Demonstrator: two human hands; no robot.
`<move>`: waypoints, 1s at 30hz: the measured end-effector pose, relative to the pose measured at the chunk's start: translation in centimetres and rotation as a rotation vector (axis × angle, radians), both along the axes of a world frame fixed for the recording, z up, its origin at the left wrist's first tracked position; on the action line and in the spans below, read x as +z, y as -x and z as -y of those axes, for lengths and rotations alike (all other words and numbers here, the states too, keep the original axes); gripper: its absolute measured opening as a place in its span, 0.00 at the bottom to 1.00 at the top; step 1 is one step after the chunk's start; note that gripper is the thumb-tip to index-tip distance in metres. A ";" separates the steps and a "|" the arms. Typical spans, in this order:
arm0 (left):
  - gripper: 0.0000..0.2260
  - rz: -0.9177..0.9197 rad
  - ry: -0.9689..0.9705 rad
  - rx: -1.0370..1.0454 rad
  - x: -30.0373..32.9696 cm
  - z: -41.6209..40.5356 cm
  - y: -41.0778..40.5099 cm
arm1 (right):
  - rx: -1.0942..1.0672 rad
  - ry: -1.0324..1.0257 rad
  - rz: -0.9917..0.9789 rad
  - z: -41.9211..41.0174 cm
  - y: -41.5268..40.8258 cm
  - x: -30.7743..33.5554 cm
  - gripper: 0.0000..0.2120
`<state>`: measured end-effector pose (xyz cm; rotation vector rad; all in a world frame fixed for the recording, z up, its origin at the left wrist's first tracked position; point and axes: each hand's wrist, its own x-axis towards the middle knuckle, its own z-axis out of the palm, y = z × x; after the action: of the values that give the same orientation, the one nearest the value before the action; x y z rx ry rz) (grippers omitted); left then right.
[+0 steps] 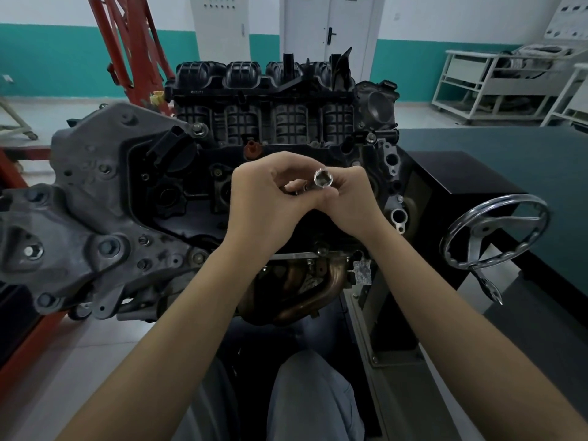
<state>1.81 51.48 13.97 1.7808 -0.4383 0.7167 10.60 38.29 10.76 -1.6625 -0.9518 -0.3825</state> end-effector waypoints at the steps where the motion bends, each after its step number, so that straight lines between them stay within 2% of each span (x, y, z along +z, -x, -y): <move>1: 0.12 0.014 0.021 0.020 -0.1 0.1 0.0 | 0.007 -0.007 0.001 0.0 -0.1 0.0 0.10; 5: 0.11 0.018 -0.009 -0.060 -0.4 -0.2 -0.3 | 0.052 0.058 0.011 0.1 0.3 0.2 0.14; 8: 0.11 -0.008 -0.017 -0.153 -0.4 -0.4 -0.2 | 0.030 0.047 -0.022 0.1 0.3 0.2 0.11; 14: 0.11 0.081 -0.077 0.126 -0.3 0.0 -0.1 | 0.014 0.000 0.002 0.3 -0.1 0.0 0.11; 19: 0.14 0.059 0.008 -0.004 -0.4 -0.2 -0.1 | 0.050 0.033 0.025 0.0 0.4 0.0 0.10; 21: 0.15 0.036 -0.015 -0.059 -0.4 -0.5 -0.2 | 0.015 0.037 0.016 0.1 0.1 -0.2 0.10; 26: 0.12 0.068 -0.011 -0.003 -0.3 -0.4 -0.3 | 0.001 -0.008 0.060 0.0 -0.2 -0.3 0.10; 30: 0.15 0.057 -0.055 -0.126 -0.5 -0.6 -0.3 | 0.043 0.053 0.079 -0.1 -0.1 -0.3 0.14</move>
<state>2.14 52.07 13.44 1.7705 -0.6078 0.6735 10.75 38.39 10.45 -1.6820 -1.0625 -0.3994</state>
